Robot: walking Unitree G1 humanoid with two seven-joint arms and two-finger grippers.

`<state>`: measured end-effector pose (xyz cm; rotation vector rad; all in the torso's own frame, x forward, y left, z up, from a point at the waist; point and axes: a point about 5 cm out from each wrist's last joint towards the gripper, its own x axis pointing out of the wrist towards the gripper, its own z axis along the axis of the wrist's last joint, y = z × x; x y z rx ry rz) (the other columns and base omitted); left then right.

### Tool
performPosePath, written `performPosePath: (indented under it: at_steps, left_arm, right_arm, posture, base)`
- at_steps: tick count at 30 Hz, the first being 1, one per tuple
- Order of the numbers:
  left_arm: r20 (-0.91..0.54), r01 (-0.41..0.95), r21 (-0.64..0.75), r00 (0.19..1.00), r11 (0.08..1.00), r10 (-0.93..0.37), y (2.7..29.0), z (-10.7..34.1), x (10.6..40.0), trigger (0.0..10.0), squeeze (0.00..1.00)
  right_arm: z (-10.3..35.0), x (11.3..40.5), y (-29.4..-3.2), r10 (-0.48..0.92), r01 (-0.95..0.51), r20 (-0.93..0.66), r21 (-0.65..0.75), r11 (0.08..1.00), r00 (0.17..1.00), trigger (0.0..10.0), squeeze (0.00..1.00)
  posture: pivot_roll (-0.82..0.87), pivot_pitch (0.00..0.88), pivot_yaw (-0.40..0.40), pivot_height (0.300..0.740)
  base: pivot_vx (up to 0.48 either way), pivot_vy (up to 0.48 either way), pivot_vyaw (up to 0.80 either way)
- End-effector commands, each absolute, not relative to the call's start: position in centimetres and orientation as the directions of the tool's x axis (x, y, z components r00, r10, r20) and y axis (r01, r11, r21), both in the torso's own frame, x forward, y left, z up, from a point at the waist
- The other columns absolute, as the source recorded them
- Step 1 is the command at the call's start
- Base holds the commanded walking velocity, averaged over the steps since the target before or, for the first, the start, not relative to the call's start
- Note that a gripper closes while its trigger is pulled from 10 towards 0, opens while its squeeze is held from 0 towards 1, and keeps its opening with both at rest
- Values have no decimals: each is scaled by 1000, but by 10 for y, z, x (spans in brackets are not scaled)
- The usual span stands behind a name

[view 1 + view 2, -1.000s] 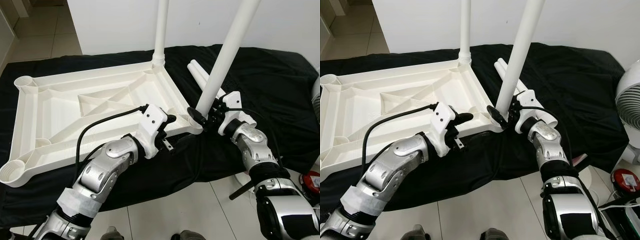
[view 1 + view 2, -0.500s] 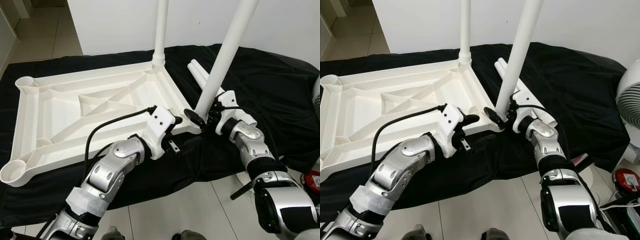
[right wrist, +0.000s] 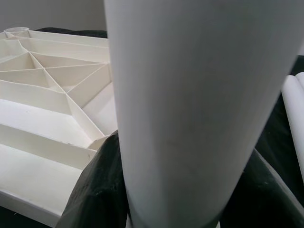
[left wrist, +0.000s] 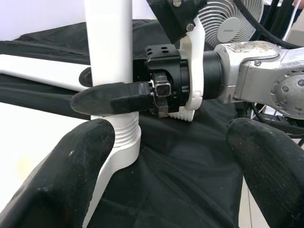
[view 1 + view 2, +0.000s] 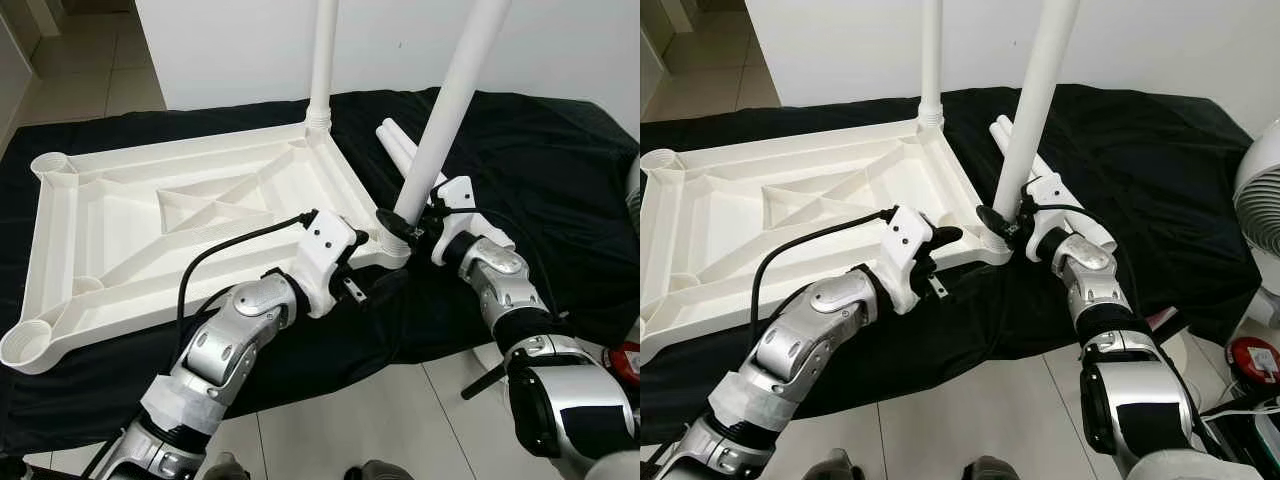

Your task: Building children table

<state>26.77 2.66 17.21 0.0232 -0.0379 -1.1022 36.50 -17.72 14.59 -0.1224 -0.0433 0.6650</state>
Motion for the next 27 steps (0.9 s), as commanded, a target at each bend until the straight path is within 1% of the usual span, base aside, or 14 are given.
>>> performPosePath:
  at_steps: [1,5,6,7,11,12,14,15,16,20,22,25,26,27]
  left_arm:
    - [17,834,36,551,551,-835,32,172,272,10000,0]
    - [17,832,35,553,553,-833,32,172,272,10000,0]
    - [18,832,34,554,554,-832,32,172,272,10000,0]
    - [19,831,34,555,556,-831,33,172,272,10000,0]
    - [23,830,29,556,557,-831,33,172,272,10000,0]
    - [24,830,27,556,556,-831,32,172,271,10000,0]
    - [24,830,27,556,556,-831,32,172,271,10000,0]
    - [25,830,27,556,557,-831,32,172,271,10000,0]
    - [27,831,27,555,556,-831,32,172,271,10000,0]
    - [28,831,28,555,556,-831,32,172,271,10000,0]
    - [31,829,26,558,559,-829,32,172,272,10000,0]
    - [31,827,25,560,561,-828,33,172,272,10000,0]
    - [36,818,24,574,575,-818,36,172,275,10000,0]
    - [36,818,24,574,575,-818,36,172,275,10000,0]
  right_arm:
    - [134,363,-178,609,-610,-43,-90,787,792,0,0]
    - [132,362,-178,602,-604,-44,-82,793,797,0,0]
    - [129,362,-178,585,-587,-46,-74,806,810,8627,0]
    - [127,362,-177,571,-573,-45,-65,817,820,10000,0]
    - [122,362,-177,502,-504,-48,-52,862,864,10000,0]
    - [120,363,-176,460,-462,-47,-43,886,887,10000,0]
    - [120,363,-176,460,-462,-47,-43,886,887,10000,0]
    - [119,364,-174,430,-432,-47,-35,901,902,10000,0]
    - [118,365,-169,392,-393,-41,-24,919,919,10000,0]
    - [118,366,-161,342,-342,-23,-24,939,939,10000,0]
    - [119,366,-150,300,-300,-7,-14,954,954,10000,0]
    - [119,366,-146,261,-261,-5,-2,965,965,10000,0]
    - [117,365,-137,129,-129,-3,-14,992,992,10000,0]
    - [117,365,-137,129,-129,-3,-14,992,992,10000,0]
  posture:
    - [23,0,-4,740]
    - [24,0,-5,740]
    - [25,0,-7,740]
    - [25,0,-7,740]
    - [25,0,-10,740]
    - [24,0,-12,740]
    - [24,0,-12,740]
    - [24,0,-14,740]
    - [24,0,-15,740]
    - [25,0,-19,740]
    - [26,0,-24,740]
    - [26,0,-27,740]
    - [28,0,-32,740]
    - [28,0,-32,740]
  base:
    - [0,0,0]
    - [0,0,0]
    - [0,0,0]
    - [0,0,0]
    - [0,0,0]
    - [0,0,0]
    - [0,0,0]
    - [0,0,0]
    - [0,0,0]
    - [0,0,0]
    - [0,0,0]
    - [0,0,0]
    - [0,0,0]
    - [0,0,0]
